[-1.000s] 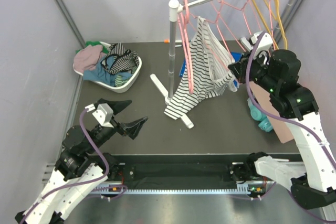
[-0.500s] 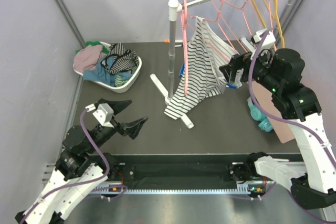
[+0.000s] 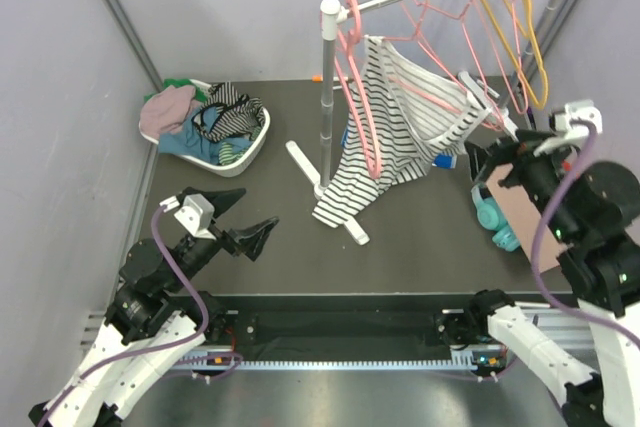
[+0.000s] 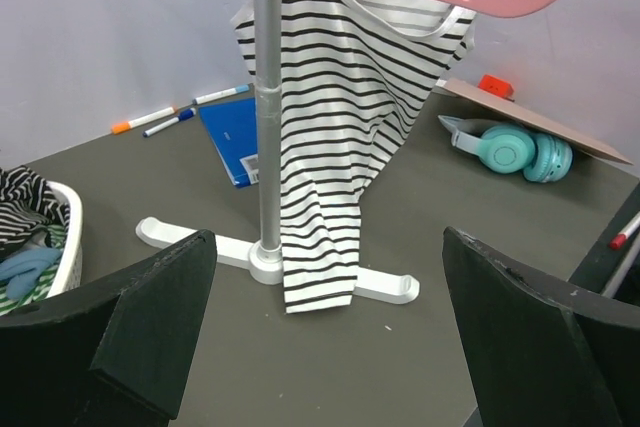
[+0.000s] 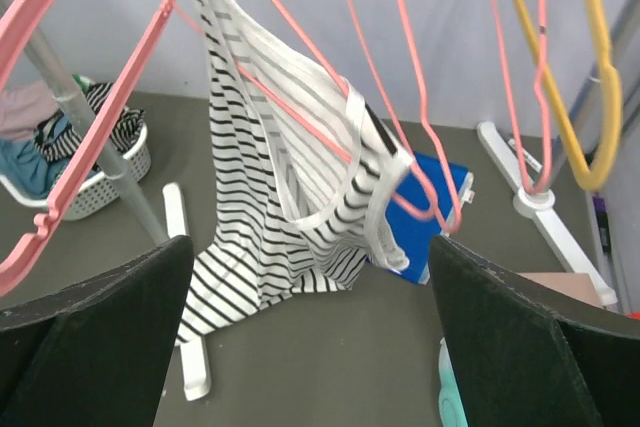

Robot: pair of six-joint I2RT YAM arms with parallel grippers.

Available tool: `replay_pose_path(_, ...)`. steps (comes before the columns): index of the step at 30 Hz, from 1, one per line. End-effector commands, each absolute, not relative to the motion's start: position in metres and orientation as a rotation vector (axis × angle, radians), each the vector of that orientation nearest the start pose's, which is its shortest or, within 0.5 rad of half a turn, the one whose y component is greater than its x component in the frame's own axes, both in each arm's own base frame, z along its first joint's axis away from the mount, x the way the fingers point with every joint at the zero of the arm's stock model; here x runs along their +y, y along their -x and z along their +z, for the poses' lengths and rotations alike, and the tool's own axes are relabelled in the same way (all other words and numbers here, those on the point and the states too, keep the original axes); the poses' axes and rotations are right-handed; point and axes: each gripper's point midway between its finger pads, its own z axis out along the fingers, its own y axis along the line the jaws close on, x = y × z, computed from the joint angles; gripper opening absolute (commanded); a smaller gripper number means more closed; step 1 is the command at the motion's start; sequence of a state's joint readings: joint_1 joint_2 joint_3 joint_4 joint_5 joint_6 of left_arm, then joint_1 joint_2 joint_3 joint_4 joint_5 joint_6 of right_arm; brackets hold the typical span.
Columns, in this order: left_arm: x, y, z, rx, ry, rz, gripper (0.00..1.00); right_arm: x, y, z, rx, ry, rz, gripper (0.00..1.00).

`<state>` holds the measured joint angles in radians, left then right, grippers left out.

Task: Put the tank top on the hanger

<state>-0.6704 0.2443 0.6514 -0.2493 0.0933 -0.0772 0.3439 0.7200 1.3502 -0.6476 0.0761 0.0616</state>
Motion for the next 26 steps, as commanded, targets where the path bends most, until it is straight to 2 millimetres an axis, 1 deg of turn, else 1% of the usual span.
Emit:
replay_pose_path(1,-0.141,-0.161,0.335,1.342,-0.448,-0.649,0.99,0.047,-0.202,0.424,1.527,0.059,0.232,1.0)
replay_pose_path(2,-0.139,-0.162,0.336,1.342,-0.439,-0.642,0.99,0.048,-0.204,0.404,1.561,0.055,0.235,1.0)
replay_pose_path(3,-0.138,-0.163,0.336,1.343,-0.434,-0.638,0.99,0.048,-0.201,0.397,1.56,0.049,0.244,1.0)
replay_pose_path(4,-0.137,-0.163,0.336,1.345,-0.428,-0.635,0.99,0.045,-0.193,0.395,1.538,0.04,0.253,1.0)
replay_pose_path(5,-0.136,-0.163,0.337,1.344,-0.416,-0.636,0.99,0.046,-0.195,0.375,1.57,0.035,0.256,1.0)
replay_pose_path(6,-0.132,-0.166,0.337,1.349,-0.388,-0.615,0.99,0.046,-0.193,0.368,1.569,0.032,0.26,1.0)
replay_pose_path(7,-0.13,-0.167,0.339,1.349,-0.376,-0.611,0.99,0.043,-0.186,0.365,1.55,0.021,0.266,1.0)
replay_pose_path(8,-0.128,-0.168,0.34,1.35,-0.364,-0.607,0.99,0.042,-0.188,0.349,1.575,0.007,0.263,1.0)
replay_pose_path(9,-0.125,-0.17,0.339,1.356,-0.345,-0.594,0.99,0.041,-0.187,0.343,1.577,0.0,0.262,1.0)
replay_pose_path(10,-0.124,-0.171,0.34,1.357,-0.327,-0.594,0.99,0.039,-0.182,0.341,1.559,-0.008,0.27,1.0)
replay_pose_path(11,-0.122,-0.172,0.341,1.359,-0.313,-0.591,0.99,0.04,-0.183,0.33,1.576,-0.019,0.275,1.0)
replay_pose_path(12,-0.12,-0.173,0.342,1.359,-0.296,-0.582,0.99,0.04,-0.182,0.326,1.577,-0.023,0.278,1.0)
replay_pose_path(13,-0.119,-0.172,0.344,1.354,-0.295,-0.583,0.99,0.039,-0.178,0.326,1.56,-0.042,0.299,1.0)
replay_pose_path(14,-0.118,-0.172,0.345,1.35,-0.292,-0.583,0.99,0.041,-0.179,0.323,1.55,-0.041,0.311,1.0)
replay_pose_path(16,-0.115,-0.172,0.346,1.342,-0.278,-0.579,0.99,0.044,-0.175,0.324,1.531,-0.036,0.338,1.0)
replay_pose_path(20,-0.11,-0.169,0.348,1.323,-0.256,-0.575,0.99,0.046,-0.177,0.317,1.547,-0.036,0.348,1.0)
replay_pose_path(26,-0.107,-0.168,0.35,1.311,-0.249,-0.572,0.99,0.049,-0.179,0.315,1.561,-0.028,0.353,1.0)
